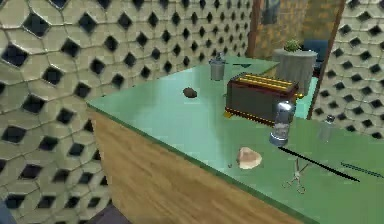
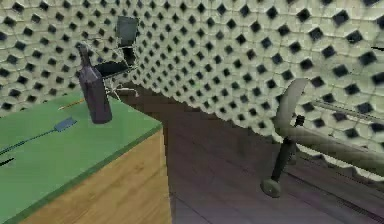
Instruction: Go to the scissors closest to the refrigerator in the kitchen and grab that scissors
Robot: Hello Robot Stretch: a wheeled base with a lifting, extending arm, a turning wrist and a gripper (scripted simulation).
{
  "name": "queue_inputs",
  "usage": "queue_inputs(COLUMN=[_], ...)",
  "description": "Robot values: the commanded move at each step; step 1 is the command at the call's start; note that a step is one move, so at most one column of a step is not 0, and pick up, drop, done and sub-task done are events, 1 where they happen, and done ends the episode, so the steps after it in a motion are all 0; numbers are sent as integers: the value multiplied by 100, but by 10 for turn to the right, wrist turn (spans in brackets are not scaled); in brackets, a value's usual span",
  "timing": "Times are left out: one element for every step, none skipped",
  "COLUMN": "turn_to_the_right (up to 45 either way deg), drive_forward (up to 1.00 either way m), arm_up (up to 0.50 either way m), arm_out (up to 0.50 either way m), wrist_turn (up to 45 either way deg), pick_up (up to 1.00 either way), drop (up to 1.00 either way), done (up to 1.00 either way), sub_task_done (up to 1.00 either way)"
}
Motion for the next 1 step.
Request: queue_inputs(turn_to_the_right=[450], drive_forward=[0], arm_up=[0], arm_out=[0], wrist_turn=[0], pick_up=[0], drop=[0], done=[0], sub_task_done=[0])
